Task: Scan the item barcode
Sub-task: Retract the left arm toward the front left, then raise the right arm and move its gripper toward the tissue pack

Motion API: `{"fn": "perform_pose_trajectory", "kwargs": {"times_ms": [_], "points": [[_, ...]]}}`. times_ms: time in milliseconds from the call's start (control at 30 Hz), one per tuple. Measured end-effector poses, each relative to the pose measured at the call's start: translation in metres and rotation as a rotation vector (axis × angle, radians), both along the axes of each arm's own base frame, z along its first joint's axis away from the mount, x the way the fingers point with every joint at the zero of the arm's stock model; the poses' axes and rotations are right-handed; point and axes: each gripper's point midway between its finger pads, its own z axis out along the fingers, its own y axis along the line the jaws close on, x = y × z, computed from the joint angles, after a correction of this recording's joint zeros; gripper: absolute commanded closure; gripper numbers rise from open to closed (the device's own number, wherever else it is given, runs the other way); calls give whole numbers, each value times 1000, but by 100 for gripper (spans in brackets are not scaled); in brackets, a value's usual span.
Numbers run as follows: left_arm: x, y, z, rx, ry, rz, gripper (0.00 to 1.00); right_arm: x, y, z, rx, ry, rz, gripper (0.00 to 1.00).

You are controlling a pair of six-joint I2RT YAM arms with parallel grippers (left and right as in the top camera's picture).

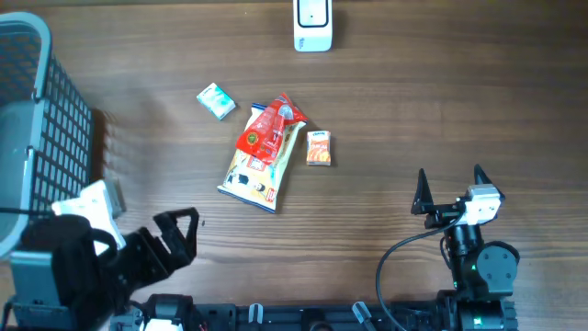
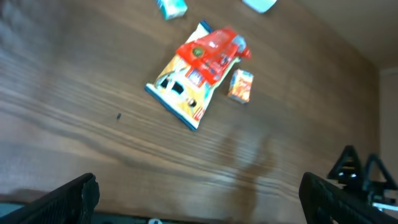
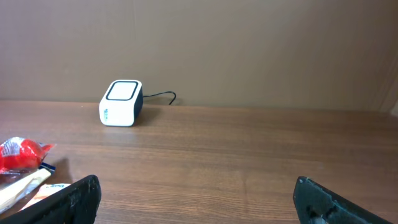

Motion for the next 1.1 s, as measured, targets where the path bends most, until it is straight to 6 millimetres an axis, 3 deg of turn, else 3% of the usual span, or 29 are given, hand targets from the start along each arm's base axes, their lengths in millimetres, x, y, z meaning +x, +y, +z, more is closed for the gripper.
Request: {"fn": "perform_pose_trajectory", "kwargs": {"times_ms": [267, 1000, 1100], "points": [[-4, 0, -8, -5, 25, 8, 0, 0, 0, 0, 0, 0, 0, 0], [1, 0, -3, -8, -7, 8, 0, 0, 0, 0, -18, -2, 0, 0], [2, 0, -3, -8, -8, 8, 0, -3, 21, 18, 68, -65, 124, 0]]}}
